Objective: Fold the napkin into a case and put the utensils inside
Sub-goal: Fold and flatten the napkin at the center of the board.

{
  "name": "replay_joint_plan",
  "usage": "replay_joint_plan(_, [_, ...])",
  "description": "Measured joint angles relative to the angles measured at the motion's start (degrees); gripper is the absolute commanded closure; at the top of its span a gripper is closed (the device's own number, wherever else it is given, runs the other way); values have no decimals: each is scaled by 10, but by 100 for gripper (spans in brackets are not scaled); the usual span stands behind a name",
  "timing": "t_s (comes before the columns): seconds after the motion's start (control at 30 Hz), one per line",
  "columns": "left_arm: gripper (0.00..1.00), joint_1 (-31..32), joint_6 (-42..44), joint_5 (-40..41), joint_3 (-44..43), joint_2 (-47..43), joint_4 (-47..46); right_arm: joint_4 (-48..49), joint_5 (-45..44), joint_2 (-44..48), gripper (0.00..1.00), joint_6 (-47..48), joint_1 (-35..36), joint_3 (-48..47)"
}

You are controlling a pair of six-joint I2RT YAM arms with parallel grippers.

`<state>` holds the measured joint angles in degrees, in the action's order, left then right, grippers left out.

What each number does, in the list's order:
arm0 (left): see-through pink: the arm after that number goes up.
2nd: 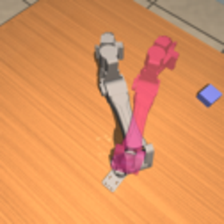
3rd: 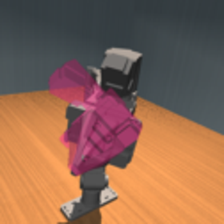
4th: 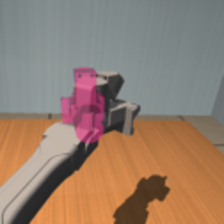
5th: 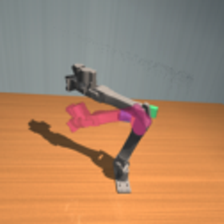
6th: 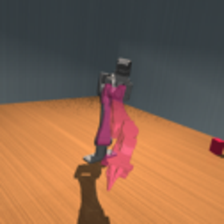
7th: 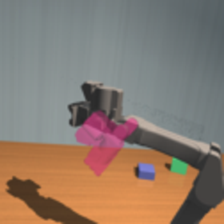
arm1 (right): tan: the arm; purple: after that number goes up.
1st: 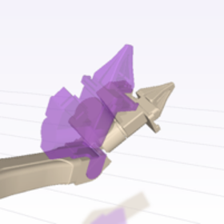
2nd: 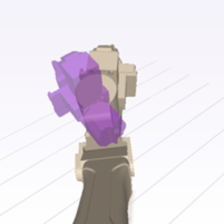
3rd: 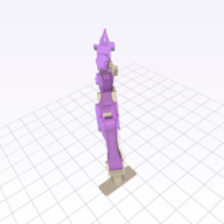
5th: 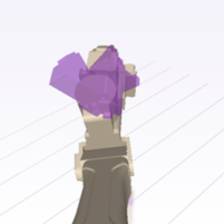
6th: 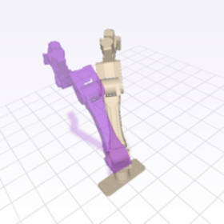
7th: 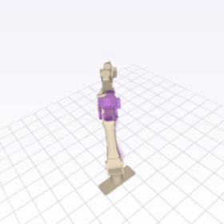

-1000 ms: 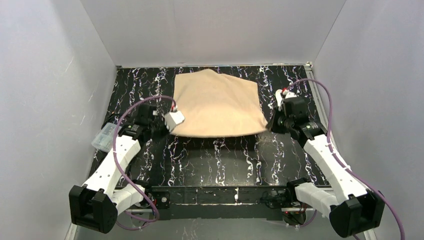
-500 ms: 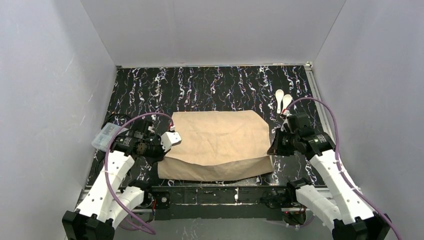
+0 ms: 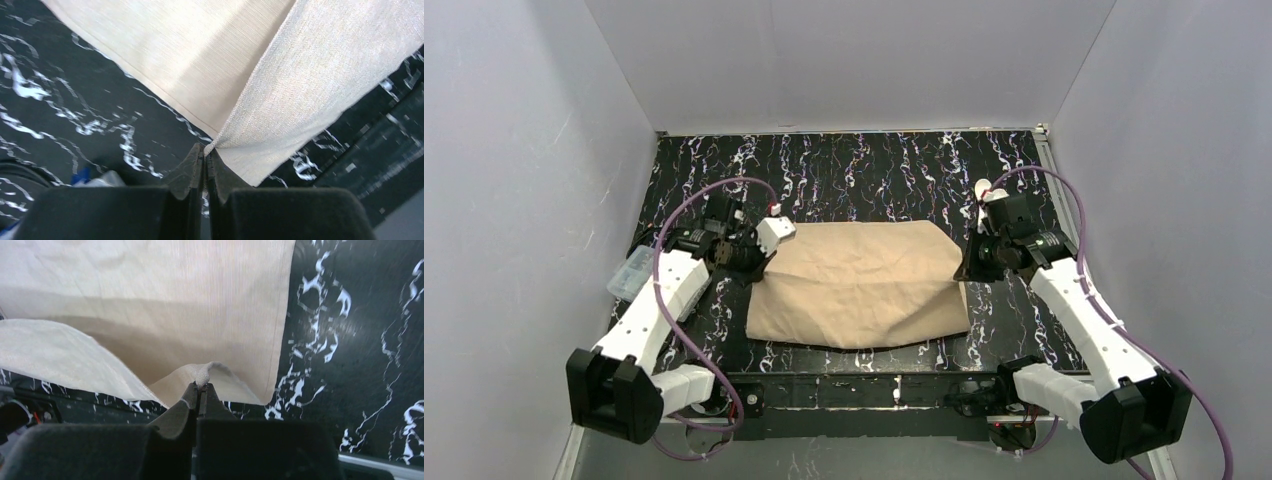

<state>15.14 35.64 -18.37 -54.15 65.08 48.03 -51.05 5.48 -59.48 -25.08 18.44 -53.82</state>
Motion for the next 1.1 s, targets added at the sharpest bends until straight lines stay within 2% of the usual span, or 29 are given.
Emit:
replay_joint_plan(0.23, [100, 3, -10, 55, -67, 134, -89, 62, -52, -81, 99, 14, 0, -50])
replay_joint_plan(0.53, [100, 14, -11, 130, -144, 301, -140, 126, -104, -178, 99, 35, 0, -107])
replay_joint_plan(0.83, [100, 20, -10, 176, -160, 358, -185, 170, -131, -263, 99, 50, 0, -125])
replay_joint_plan(1.1, [100, 20, -9, 206, -171, 392, -224, 183, -142, -283, 99, 61, 0, -133])
